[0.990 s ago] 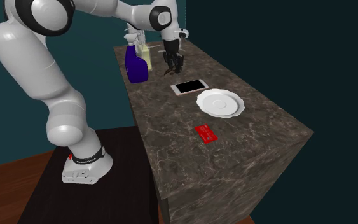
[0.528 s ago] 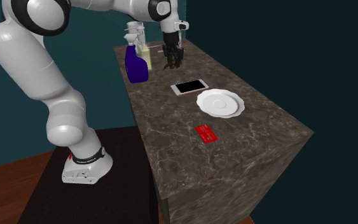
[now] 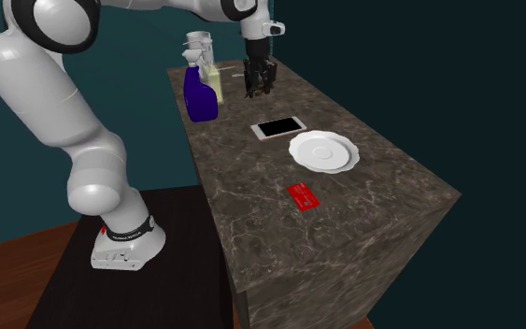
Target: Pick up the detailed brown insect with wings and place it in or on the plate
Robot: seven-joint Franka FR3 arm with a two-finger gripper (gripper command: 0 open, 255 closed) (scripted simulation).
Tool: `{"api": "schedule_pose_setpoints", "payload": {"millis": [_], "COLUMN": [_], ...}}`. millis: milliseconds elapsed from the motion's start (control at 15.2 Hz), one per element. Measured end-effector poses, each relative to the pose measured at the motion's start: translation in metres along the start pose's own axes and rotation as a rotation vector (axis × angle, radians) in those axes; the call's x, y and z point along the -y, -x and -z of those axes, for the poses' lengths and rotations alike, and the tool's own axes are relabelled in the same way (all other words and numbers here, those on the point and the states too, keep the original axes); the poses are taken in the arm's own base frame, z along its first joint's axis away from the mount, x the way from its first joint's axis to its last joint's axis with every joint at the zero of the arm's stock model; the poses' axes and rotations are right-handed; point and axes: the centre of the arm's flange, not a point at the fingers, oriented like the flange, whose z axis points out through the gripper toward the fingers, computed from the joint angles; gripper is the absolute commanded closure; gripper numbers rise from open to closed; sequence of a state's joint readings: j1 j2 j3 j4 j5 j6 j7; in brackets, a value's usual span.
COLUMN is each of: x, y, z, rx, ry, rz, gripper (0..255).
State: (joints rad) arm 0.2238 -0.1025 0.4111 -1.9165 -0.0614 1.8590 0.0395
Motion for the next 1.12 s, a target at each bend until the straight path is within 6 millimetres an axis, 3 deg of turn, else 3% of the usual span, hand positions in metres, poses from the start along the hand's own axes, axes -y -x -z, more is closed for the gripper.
{"api": "schedule_pose_setpoints", "payload": {"millis": [1122], "x": [-0.221], "y": [0.015], "z": [-0.023], "rx": [0.000], "ry": [0.000], "rz": [-0.001], "gripper": [255]}}
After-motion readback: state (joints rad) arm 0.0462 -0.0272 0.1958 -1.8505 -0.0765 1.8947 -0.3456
